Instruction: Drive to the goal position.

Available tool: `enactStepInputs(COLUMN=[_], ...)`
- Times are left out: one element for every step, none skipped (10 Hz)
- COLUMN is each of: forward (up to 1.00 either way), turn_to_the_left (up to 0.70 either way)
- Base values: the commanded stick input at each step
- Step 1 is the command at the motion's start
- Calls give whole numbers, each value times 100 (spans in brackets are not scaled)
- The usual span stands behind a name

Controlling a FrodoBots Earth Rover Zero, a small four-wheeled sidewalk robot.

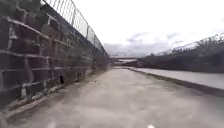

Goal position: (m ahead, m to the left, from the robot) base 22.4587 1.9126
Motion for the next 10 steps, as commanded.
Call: enactStepInputs(forward=[100, 100, 100, 100, 100, 100, 100, 100, 100, 100], turn_to_the_left=[0, 0, 0, 0, 0, 0, 0, 0, -7, -17])
